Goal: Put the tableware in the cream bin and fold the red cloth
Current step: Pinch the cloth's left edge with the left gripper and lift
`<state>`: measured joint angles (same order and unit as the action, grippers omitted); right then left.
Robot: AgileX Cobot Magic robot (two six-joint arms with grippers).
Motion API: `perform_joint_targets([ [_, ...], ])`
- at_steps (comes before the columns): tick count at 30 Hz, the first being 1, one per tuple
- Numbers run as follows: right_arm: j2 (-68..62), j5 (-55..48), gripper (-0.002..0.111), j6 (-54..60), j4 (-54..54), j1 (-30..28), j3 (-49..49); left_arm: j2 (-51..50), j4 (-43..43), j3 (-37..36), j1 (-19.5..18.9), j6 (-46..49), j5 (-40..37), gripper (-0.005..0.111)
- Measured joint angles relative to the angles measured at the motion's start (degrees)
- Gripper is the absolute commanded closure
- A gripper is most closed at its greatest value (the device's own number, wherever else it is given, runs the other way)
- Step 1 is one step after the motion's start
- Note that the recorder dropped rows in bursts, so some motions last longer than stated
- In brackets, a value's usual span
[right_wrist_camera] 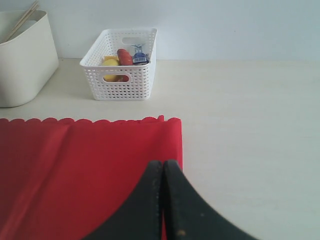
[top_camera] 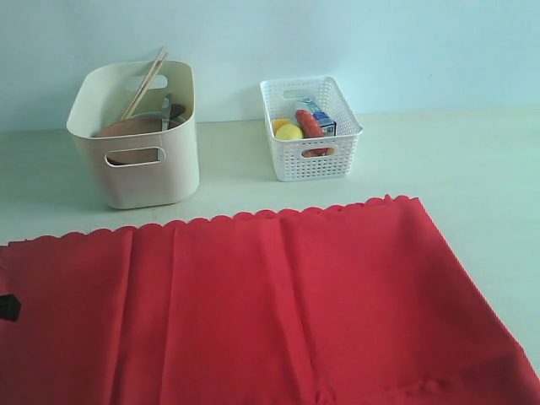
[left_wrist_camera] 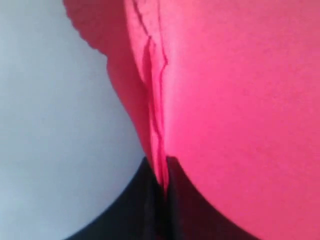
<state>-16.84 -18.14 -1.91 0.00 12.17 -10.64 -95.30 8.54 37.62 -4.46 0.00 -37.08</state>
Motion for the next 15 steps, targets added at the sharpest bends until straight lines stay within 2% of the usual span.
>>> perform_joint_targets([
  [15,0.0,0.0,0.108,0.0,0.0,0.0,0.0,12.06,15.84,4.02,0.0,13.85,-11.75,0.107],
])
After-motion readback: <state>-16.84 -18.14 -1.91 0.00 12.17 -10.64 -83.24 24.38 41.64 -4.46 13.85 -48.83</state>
